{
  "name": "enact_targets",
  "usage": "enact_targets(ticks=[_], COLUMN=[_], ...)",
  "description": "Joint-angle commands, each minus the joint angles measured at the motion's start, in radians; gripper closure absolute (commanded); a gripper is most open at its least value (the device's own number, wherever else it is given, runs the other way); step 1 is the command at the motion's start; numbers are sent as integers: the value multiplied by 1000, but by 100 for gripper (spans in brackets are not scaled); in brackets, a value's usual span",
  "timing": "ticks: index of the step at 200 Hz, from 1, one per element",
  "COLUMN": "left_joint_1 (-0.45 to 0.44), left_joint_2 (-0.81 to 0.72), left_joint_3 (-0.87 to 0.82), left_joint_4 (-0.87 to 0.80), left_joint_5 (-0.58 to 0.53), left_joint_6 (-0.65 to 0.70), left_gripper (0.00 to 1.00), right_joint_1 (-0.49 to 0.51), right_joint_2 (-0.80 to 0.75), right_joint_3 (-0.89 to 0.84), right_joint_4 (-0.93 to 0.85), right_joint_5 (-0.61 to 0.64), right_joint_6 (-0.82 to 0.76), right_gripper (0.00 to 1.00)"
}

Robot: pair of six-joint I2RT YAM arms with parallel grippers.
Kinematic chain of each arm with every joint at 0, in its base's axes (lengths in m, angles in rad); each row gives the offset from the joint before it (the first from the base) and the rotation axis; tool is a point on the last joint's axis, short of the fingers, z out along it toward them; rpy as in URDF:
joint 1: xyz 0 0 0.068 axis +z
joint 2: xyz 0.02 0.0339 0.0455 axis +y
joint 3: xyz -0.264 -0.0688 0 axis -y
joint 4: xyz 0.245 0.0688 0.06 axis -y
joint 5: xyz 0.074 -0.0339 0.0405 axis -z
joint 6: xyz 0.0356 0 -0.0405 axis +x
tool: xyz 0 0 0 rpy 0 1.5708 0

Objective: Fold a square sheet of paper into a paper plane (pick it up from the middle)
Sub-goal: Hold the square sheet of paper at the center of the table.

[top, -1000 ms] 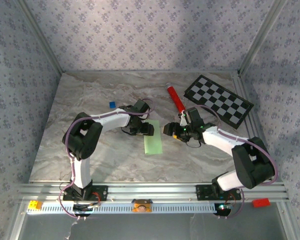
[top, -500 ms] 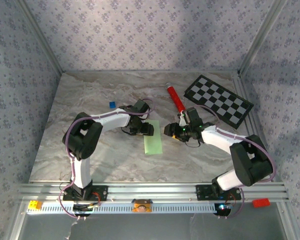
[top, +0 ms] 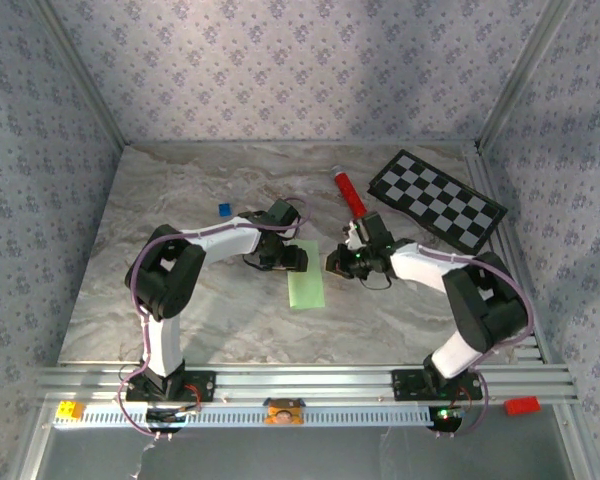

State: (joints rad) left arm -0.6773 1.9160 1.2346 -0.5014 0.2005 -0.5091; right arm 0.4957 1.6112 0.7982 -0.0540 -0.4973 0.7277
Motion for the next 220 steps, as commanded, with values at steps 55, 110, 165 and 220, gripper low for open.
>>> enact_targets(ticks=[55, 110, 165, 220], left_joint_1=[4, 3, 2, 1], left_joint_2=[82, 84, 84, 74], left_joint_3=[-41, -48, -49, -52], left_joint_4=[-47, -43, -40, -35], left_joint_5=[-101, -102, -101, -102], left_joint_6=[4, 4, 4, -1], left_gripper=[39, 39, 39, 39], right_joint_1=[46, 56, 73, 78], right_joint_2=[156, 189, 239, 274], right_joint_3=[138, 154, 175, 123], right_joint_4=[-13, -1, -63, -112], right_joint_5=[-28, -48, 4, 72], right_joint_6=[-10, -11, -29, -45], right_gripper=[100, 100, 100, 100])
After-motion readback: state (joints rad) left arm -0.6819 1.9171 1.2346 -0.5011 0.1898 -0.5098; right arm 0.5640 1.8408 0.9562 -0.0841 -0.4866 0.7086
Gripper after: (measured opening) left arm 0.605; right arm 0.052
